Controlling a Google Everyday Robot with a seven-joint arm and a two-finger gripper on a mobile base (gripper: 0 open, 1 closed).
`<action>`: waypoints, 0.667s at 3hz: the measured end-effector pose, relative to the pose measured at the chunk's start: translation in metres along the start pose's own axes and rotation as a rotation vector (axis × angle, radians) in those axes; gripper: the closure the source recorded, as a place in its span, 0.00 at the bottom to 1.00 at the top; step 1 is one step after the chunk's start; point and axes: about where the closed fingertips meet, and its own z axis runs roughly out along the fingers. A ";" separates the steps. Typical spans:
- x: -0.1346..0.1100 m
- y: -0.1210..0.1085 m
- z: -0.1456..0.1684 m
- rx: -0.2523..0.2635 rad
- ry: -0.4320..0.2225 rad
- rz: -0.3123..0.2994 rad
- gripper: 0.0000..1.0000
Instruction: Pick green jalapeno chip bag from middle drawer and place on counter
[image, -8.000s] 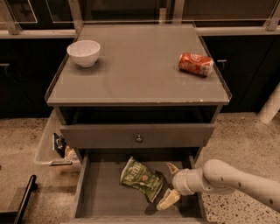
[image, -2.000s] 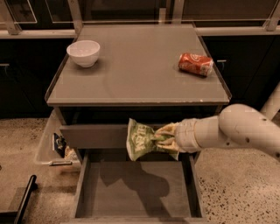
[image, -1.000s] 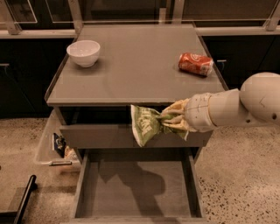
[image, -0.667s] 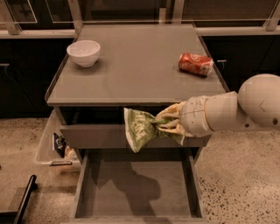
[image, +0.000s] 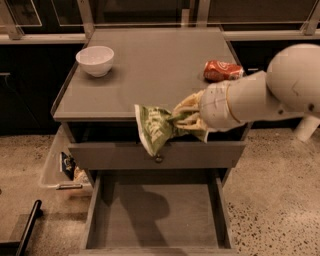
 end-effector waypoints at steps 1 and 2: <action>0.007 -0.065 0.008 0.049 0.017 -0.060 1.00; 0.030 -0.109 0.032 0.085 0.005 -0.048 1.00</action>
Offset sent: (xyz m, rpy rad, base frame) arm 0.1838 -0.0080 0.0219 0.0489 -0.1131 -0.0462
